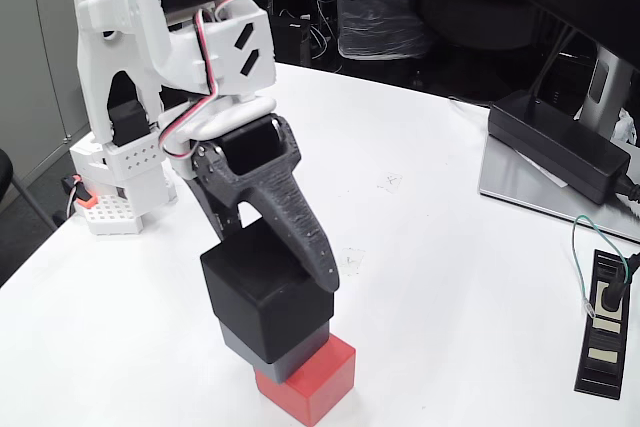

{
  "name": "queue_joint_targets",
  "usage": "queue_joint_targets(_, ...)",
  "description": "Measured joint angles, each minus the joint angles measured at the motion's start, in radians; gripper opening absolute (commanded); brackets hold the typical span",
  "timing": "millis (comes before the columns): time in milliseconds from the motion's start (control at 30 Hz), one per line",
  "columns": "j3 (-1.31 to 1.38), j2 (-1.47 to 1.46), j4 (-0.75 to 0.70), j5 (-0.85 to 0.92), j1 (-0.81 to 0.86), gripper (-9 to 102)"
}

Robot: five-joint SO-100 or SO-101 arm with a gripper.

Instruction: Stack the three blocks in an ordered color.

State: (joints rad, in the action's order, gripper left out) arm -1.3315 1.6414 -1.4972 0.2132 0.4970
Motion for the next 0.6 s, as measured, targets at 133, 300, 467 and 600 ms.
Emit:
queue_joint_targets(133, 0.000, 0.000, -0.002, 0.011, -0.044, 42)
queue_joint_targets(300, 0.000, 0.005, -0.003, 0.037, -0.100, 42)
queue_joint_targets(467, 0.000, 0.081, -0.003, 0.037, -0.121, 42)
queue_joint_targets(600, 0.000, 0.183, -0.003, 0.041, -0.112, 42)
